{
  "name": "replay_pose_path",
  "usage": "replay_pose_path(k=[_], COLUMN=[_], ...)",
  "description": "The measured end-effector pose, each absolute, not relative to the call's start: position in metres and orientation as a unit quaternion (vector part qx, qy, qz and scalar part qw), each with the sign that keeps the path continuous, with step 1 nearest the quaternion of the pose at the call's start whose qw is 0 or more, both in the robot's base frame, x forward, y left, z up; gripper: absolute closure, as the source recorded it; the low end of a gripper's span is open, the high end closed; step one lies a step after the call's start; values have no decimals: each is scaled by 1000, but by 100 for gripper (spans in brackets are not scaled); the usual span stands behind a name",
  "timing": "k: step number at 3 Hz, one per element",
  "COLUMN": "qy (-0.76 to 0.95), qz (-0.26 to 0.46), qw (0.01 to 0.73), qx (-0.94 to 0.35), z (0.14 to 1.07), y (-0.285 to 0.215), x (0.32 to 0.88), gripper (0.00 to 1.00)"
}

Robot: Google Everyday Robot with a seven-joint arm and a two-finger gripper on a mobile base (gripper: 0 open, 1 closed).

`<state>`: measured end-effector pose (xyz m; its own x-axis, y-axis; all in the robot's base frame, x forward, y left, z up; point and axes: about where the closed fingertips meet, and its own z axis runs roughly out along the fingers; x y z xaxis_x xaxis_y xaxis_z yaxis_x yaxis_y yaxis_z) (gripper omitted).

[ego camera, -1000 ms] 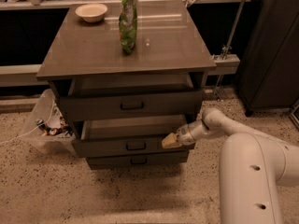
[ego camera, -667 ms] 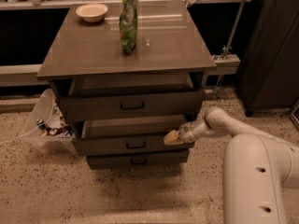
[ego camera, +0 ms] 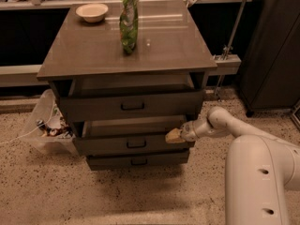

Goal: Close middle drawer

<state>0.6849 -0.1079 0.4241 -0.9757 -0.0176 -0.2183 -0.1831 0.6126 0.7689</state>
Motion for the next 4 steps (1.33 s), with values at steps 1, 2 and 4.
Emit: replay_pose_path(k=[1,2,4], qy=[893,891,888], qz=[437,436,445], qw=[99,120,106], qx=[-54,-45,-37], z=[426,440,429], y=[-110,-120,-118], x=[687,703,686], gripper=[100,100,100])
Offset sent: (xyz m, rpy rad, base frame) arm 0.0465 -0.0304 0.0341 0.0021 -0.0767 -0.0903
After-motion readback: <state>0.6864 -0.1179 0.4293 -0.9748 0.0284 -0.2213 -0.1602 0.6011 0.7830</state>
